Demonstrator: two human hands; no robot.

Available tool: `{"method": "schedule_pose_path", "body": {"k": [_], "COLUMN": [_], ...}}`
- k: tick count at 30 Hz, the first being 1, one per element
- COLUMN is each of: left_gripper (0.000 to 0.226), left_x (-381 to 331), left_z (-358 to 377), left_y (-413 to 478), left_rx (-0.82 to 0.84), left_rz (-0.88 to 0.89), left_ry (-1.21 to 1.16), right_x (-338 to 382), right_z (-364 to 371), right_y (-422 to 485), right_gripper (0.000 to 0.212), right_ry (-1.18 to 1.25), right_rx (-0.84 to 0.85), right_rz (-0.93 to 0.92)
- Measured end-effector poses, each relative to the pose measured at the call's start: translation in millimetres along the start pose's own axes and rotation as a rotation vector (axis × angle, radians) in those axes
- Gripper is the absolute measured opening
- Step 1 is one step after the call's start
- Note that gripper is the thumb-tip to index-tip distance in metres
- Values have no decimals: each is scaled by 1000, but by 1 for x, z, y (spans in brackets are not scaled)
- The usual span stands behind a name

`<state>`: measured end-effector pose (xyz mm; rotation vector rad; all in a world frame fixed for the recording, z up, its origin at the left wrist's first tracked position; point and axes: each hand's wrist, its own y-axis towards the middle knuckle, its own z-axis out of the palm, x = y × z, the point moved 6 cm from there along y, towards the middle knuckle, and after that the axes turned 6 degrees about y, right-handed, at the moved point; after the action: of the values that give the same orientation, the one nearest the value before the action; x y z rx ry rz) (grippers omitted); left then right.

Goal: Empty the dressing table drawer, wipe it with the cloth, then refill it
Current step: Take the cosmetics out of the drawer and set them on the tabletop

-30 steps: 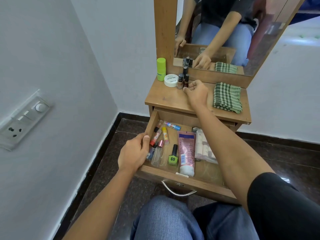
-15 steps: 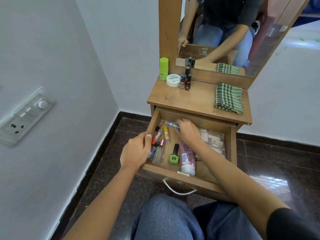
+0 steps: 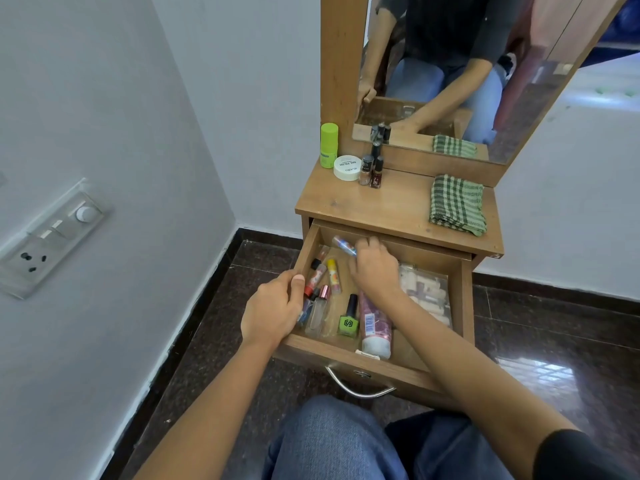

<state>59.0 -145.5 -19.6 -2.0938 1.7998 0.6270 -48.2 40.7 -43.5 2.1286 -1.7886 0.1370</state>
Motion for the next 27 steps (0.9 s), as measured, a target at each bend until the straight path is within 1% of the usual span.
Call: {"method": "schedule_pose_path", "body": {"k": [1,3,5,7,8,12,15,17,20,27], "left_gripper": [42,41,41,41,42,41,40,39,39,42], "left_x": [0,1,2,2,1,1,1,0,0,-1], "left_z": [1,1,2,2,2,2,1,1,0,0], "left_y": [0,-1,-1,0,0,-2,-2,-1,0,-1], "left_rx": [-1,-3,-5,-2,5,12,15,19,3,4], "left_rz": [-1,3,7,6,6,1,-1,0,5,7], "left_ry": [-2,-5,-2,1,1,-15,-24,-24,-14,-16], "right_x": [2,12,23,31,34,40,47,51,50,52], "right_z": [-8,-26,-46,-58,-60,-46,-36,-33,-30,-34], "right_y": [-3,-6,2,23,37,88,107,116,124,127], "right_gripper": [22,16,8,7,7,10,13,17,21,28], "right_ry": [134,513,815,989,1018,937,861,805,772,679], "right_rx": [-33,-85,-184,-274,-297,-260,-243,-246,-244,-283], "right_rz": [-30,-83,-81,-8,36,168,190,211,318,460]}}
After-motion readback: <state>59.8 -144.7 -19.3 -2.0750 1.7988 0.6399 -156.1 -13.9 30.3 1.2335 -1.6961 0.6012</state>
